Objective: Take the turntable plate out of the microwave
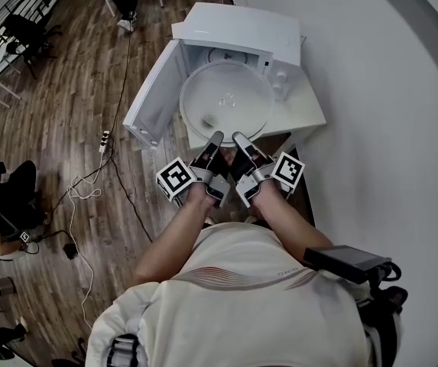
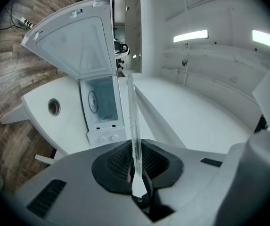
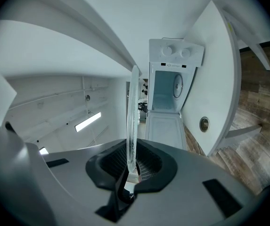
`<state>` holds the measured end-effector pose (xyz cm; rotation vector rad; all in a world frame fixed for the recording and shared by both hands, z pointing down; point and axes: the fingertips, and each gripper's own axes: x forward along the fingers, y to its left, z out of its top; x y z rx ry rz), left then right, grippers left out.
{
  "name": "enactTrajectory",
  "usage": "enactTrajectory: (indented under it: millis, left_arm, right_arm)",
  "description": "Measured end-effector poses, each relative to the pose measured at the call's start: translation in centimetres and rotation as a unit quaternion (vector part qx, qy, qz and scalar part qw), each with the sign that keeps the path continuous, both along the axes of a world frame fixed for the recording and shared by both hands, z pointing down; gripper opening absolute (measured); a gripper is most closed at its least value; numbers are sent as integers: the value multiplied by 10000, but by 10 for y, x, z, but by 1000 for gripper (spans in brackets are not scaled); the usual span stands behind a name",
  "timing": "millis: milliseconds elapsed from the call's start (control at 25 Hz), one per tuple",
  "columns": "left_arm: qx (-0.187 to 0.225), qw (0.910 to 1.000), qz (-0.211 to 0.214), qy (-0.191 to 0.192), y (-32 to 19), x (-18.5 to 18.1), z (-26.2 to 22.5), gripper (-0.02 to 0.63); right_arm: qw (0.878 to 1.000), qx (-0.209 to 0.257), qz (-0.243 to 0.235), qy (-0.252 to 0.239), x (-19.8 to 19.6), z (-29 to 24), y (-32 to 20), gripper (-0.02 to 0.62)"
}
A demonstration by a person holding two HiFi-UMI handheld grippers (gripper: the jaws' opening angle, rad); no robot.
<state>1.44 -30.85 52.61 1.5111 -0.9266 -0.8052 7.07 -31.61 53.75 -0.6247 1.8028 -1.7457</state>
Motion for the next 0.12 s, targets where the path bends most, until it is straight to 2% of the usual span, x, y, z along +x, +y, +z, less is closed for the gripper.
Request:
enactTrajectory:
  millis: [120]
  left_arm:
    - [33,10000,-3,41,-2,8,1,48]
  right_arm:
    - [10000,-9,-10,-28,7,3,-2,34]
